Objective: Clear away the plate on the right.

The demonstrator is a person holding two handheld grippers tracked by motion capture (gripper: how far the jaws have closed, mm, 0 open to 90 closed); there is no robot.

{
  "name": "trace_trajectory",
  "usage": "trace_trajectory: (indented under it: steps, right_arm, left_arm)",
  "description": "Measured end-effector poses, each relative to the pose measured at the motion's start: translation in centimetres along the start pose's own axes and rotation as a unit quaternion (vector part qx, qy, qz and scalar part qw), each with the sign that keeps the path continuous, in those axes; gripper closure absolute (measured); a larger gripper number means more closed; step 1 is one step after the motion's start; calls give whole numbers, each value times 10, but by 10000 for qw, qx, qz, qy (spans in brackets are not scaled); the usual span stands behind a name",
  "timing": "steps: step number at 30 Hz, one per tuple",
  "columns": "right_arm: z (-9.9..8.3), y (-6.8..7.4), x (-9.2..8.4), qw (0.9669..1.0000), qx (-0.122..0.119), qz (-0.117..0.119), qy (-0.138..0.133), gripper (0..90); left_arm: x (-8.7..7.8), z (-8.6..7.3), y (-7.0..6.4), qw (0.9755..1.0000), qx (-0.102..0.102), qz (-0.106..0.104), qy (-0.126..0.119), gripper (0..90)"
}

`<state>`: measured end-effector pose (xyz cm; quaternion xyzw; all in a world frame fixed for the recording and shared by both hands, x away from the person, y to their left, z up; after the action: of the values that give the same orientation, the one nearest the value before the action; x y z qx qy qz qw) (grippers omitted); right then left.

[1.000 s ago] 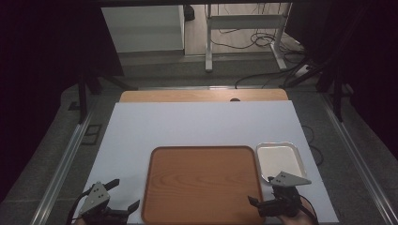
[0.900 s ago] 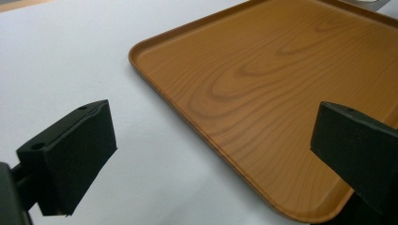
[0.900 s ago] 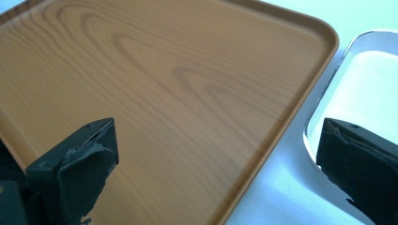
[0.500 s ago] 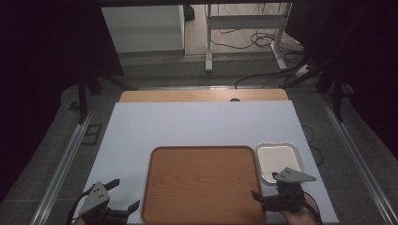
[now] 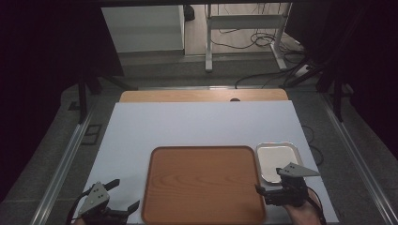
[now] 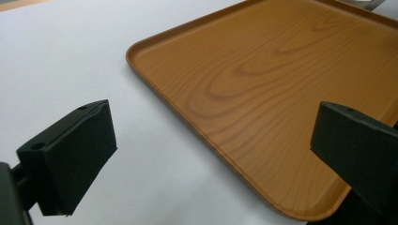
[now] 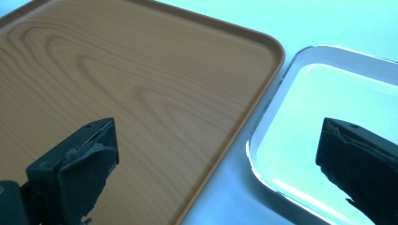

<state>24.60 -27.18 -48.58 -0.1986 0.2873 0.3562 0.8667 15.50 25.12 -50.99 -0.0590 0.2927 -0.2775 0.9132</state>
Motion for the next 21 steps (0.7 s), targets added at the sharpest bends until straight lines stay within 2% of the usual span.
trace_trajectory:
  steps: [13,21]
  right_arm:
    - [-2,-19,3,9997,86,-211,-47,0]
    - [-3,-31,6,9994,79,-349,23,0]
  left_arm:
    - [0,0,0,10000,-5,5,-9,2]
    - [0,0,0,10000,1,7,3,2]
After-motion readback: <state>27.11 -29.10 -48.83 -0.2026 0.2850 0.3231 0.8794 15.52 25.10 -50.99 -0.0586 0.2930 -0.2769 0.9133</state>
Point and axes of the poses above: each handheld gripper's, and its own axes: x roughly forward along the jaws, z roughly out of its top, y roughly to its left, the point moved 1 cm from there along x, roughly forward along the jaws, and after that the axes turned 15 degrees about -x, right-handed, at the moved point
